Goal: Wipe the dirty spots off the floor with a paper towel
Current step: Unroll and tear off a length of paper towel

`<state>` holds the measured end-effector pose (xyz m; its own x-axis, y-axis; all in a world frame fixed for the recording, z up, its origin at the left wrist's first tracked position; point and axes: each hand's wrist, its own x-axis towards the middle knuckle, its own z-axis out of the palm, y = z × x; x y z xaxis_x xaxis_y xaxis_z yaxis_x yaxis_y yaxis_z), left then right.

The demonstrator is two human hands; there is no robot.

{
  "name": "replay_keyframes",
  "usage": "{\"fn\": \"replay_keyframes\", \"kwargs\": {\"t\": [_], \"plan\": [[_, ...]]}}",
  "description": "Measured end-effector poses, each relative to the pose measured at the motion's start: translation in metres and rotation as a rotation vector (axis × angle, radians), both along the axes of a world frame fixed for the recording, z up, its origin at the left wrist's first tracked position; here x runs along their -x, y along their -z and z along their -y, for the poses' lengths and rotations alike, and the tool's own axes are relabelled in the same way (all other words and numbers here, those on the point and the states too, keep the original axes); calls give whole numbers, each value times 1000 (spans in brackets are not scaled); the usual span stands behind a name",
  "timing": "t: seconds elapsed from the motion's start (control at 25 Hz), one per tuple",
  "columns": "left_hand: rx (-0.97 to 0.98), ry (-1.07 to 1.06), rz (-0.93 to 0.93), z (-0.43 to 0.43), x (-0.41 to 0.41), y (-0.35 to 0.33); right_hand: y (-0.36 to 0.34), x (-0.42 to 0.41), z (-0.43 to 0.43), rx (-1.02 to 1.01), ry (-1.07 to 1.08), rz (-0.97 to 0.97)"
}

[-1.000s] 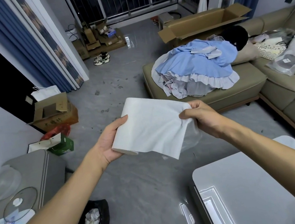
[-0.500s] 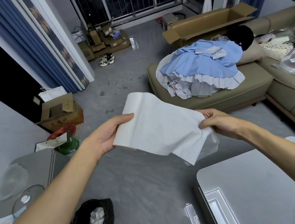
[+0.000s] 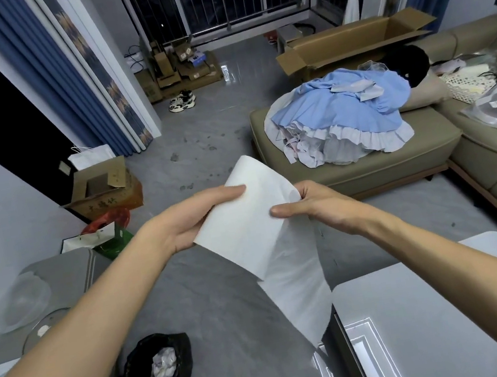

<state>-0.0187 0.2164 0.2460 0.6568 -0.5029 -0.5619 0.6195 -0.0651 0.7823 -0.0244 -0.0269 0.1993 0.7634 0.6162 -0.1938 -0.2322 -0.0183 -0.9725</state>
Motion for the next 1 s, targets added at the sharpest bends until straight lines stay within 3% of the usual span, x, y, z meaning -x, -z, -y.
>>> {"fn": "replay_keyframes", "kwargs": {"t": [0.12, 0.24, 0.44, 0.56, 0.8, 1.0], "plan": [[117, -149, -65, -12, 2, 16, -3, 4, 5, -29, 15, 16], [110, -179, -98, -16, 5, 27, -2, 6, 11, -1, 25, 38], [-110, -24, 127, -8, 8, 19, 6, 12, 28, 187, -82, -30], [-141, -82, 215, -1, 5, 16, 8, 16, 29, 234, -59, -50], [-311, -124, 299, 4, 0, 20, 5, 19, 28, 288, -221, -84], [-318, -214, 324, 7, -6, 26, 9, 25, 31, 2, -260, -274]]}}
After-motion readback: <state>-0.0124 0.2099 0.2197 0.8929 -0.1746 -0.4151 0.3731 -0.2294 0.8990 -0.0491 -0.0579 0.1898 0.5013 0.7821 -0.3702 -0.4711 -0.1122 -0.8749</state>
